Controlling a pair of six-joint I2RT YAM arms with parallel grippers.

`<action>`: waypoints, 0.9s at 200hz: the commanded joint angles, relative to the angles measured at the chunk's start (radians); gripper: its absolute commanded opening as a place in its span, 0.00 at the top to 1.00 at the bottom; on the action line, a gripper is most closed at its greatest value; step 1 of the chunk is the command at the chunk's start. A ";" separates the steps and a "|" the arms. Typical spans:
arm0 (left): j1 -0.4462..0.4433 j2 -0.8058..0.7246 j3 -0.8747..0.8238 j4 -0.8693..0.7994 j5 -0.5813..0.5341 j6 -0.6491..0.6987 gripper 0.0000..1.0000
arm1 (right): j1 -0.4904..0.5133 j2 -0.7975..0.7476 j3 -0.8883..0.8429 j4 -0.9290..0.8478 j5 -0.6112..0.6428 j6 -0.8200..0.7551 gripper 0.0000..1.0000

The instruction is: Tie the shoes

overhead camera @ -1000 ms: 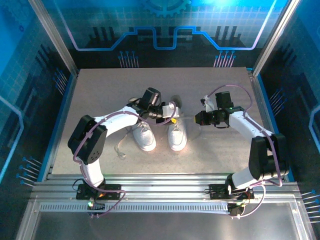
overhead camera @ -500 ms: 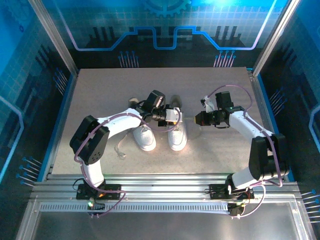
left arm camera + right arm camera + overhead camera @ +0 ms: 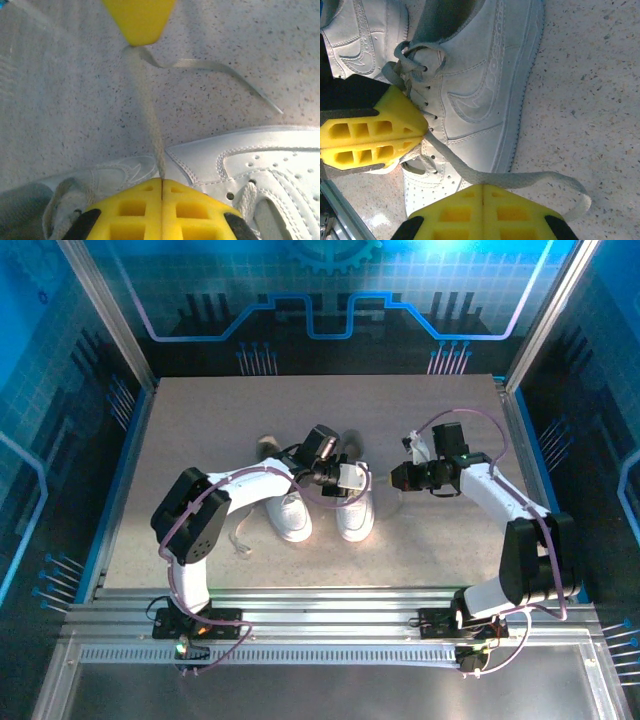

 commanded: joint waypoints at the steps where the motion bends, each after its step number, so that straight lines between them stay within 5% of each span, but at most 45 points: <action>1: -0.003 -0.017 0.001 0.028 0.006 0.002 1.00 | 0.012 -0.020 0.023 -0.036 -0.035 -0.002 0.98; 37: 0.011 -0.040 -0.027 0.056 0.030 -0.036 1.00 | 0.012 -0.008 0.077 -0.057 -0.047 0.001 0.64; 55: 0.017 -0.044 -0.035 0.063 0.039 -0.050 1.00 | 0.012 0.009 0.112 -0.051 -0.052 0.023 0.56; 180: 0.048 -0.064 -0.061 0.100 0.071 -0.102 1.00 | 0.126 0.368 0.392 -0.055 -0.036 0.096 0.59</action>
